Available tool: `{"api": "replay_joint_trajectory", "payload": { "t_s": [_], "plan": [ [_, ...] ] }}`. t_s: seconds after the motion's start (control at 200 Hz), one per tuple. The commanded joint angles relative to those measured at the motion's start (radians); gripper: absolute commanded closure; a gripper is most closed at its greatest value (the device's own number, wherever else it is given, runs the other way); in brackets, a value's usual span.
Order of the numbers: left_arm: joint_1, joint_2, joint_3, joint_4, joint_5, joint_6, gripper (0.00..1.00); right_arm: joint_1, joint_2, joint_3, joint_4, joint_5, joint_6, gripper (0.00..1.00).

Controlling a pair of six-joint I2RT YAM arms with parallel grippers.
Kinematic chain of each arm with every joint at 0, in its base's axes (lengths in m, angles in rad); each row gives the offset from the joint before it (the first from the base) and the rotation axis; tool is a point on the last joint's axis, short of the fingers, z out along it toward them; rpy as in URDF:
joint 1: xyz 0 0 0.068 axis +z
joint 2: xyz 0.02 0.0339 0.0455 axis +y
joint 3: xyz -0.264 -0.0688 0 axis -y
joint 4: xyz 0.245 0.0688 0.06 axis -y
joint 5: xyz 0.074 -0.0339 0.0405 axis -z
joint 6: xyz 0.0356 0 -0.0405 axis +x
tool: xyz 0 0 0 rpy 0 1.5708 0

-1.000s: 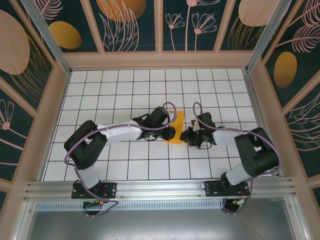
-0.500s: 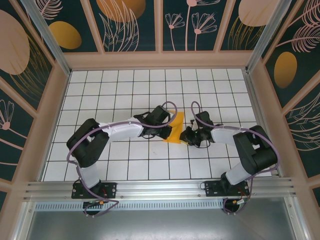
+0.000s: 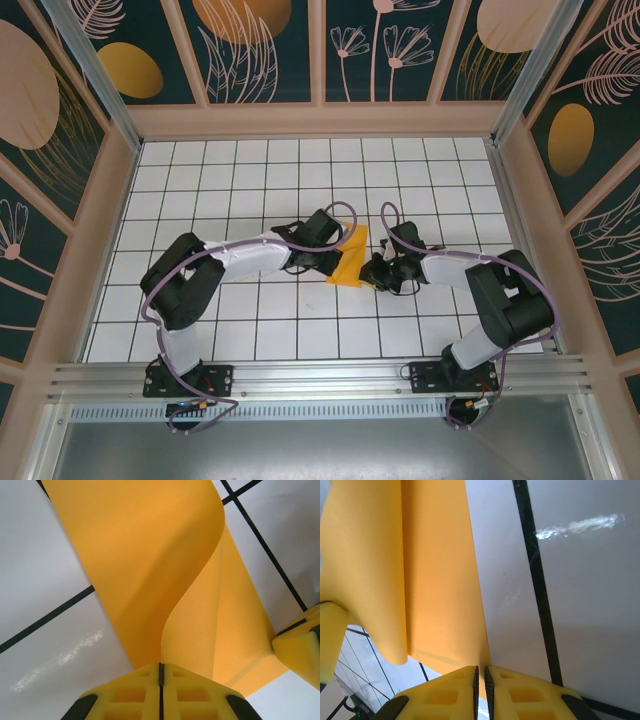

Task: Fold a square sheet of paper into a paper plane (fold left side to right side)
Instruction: Fold the triangle a second time at the center of the table.

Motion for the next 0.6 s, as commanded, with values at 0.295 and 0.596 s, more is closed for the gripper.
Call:
{"api": "replay_joint_trajectory", "payload": {
  "t_s": [0.295,0.596],
  "plan": [
    [0.011,0.066,0.057,-0.026,-0.040,0.040,0.91,0.020,0.045,-0.008,-0.056,0.072,-0.015,0.83],
    [0.010,0.091,0.070,-0.024,-0.059,0.040,0.91,0.021,0.045,-0.010,-0.055,0.072,-0.012,0.83]
  ]
}}
